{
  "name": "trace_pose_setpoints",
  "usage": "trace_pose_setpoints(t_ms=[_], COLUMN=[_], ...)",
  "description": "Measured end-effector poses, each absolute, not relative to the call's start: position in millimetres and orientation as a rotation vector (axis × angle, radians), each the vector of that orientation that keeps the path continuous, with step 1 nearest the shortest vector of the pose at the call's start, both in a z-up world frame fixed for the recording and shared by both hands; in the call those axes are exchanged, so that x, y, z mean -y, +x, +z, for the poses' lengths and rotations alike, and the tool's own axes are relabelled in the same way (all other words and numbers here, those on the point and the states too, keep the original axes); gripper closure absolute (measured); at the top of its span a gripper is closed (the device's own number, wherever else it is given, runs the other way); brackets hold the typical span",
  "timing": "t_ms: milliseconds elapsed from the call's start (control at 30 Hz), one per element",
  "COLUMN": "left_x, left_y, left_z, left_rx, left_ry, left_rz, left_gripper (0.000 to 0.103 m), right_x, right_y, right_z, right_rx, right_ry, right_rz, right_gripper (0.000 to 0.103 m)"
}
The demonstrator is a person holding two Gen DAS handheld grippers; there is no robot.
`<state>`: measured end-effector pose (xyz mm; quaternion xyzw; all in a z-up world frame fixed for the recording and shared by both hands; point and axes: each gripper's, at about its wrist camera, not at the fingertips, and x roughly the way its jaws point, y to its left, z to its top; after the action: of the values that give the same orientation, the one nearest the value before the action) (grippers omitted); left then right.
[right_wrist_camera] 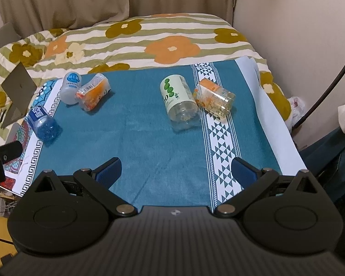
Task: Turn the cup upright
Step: 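Move the left tool to the lying orange-labelled cup and close on it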
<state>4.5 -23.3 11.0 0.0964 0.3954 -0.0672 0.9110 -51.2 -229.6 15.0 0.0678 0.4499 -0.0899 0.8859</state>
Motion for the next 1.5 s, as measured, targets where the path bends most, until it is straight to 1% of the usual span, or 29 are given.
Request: trace_pose_setpoints(t_ms=[167, 333, 467, 567, 767, 900, 1067, 1133, 1233, 1267, 1300, 1467, 1500], left_x=[34.0, 48.7, 63.7, 73.5, 97.3, 106.1, 112.2, 113.8, 116.1, 116.5, 117.5, 119.7, 120.4], left_y=[15.6, 48.3, 84.7, 117.2, 175.3, 212.3, 240.6, 248.0, 256.8, 258.7, 260.9, 267.9, 269.2], left_z=[16.1, 17.7, 12.8, 5.8, -24.2, -55.9, -82.6, -91.9, -105.3, -109.3, -112.8, -125.3, -127.3], left_rx=[-0.800, -0.797, -0.817, -0.864, -0.922, -1.022, -1.087, -1.108, -1.143, -1.151, -1.160, -1.182, -1.183], left_ry=[0.253, 0.321, 0.409, 0.428, 0.529, 0.561, 0.620, 0.639, 0.663, 0.671, 0.680, 0.695, 0.697], left_rz=[-0.168, -0.237, -0.311, -0.358, -0.414, -0.450, -0.472, -0.478, -0.491, -0.496, -0.499, -0.499, -0.495], left_gripper=[0.000, 0.000, 0.000, 0.000, 0.001, 0.009, 0.010, 0.015, 0.018, 0.021, 0.027, 0.028, 0.031], right_x=[236.7, 243.7, 253.7, 260.5, 272.8, 279.4, 285.4, 285.8, 289.4, 290.6, 291.2, 292.0, 291.5], right_y=[-45.9, -35.8, -24.8, -15.9, -4.3, 7.4, 23.6, 28.6, 35.2, 37.5, 38.9, 46.8, 47.6], right_z=[25.6, 29.1, 20.8, 9.6, -9.8, -21.6, -39.4, -45.4, -53.2, -55.6, -57.4, -65.5, -67.5], right_rx=[-0.929, -0.921, -0.937, -0.951, -0.945, -0.944, -0.979, -0.992, -1.003, -1.007, -1.011, -1.028, -1.030], right_ry=[0.152, 0.138, 0.177, 0.185, 0.181, 0.184, 0.196, 0.200, 0.221, 0.230, 0.237, 0.261, 0.264], right_rz=[-0.131, -0.118, -0.084, -0.068, -0.079, -0.076, -0.087, -0.088, -0.094, -0.097, -0.098, -0.101, -0.102], right_gripper=[0.000, 0.000, 0.000, 0.000, 0.000, 0.000, 0.000, 0.000, 0.000, 0.000, 0.000, 0.000, 0.000])
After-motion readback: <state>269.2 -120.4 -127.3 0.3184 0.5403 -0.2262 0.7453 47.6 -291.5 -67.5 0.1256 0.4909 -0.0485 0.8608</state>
